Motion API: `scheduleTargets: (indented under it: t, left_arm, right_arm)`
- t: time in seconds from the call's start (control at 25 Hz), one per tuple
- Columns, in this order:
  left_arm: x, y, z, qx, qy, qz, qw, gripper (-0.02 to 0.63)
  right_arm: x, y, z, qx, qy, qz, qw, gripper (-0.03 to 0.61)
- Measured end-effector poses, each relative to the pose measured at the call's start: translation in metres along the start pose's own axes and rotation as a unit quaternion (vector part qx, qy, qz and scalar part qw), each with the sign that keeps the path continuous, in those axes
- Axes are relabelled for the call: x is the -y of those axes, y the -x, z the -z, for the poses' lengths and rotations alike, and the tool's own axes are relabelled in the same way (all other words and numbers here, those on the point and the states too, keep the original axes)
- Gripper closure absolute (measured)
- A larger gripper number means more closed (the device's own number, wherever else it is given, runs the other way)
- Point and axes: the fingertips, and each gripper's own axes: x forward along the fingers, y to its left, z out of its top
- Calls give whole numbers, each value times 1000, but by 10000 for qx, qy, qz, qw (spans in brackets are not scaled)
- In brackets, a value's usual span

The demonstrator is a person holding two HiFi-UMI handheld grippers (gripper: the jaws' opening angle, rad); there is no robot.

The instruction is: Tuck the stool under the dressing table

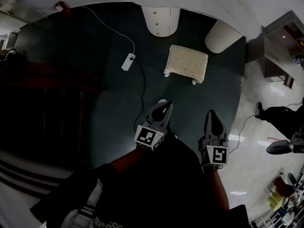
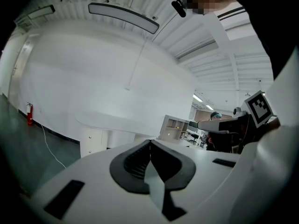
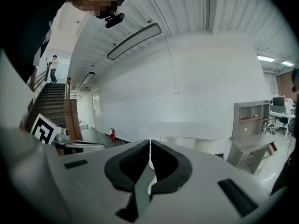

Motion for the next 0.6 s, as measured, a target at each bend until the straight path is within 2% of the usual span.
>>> scheduleTargets:
  t: [0.12,0.32,0.48,0.6]
  left_arm:
    - [-41,-19,-11,104,-61,42,9999,598]
    - [-93,-57,-7,-94,-236,46,9997,598]
    - [-115,-82,-7,-135,-168,-41,9998,598]
    - [-132,-96,5,-313,-241,-84,9992,598]
  right_arm:
    - [5,-33,-2,-148,4,245,9996,540]
    - [29,-64,11,-525,-33,849,9950,540]
    - [46,-86,24,-736,-316,900,9927,538]
    - [71,-101,67,-991,-434,915,9899,538]
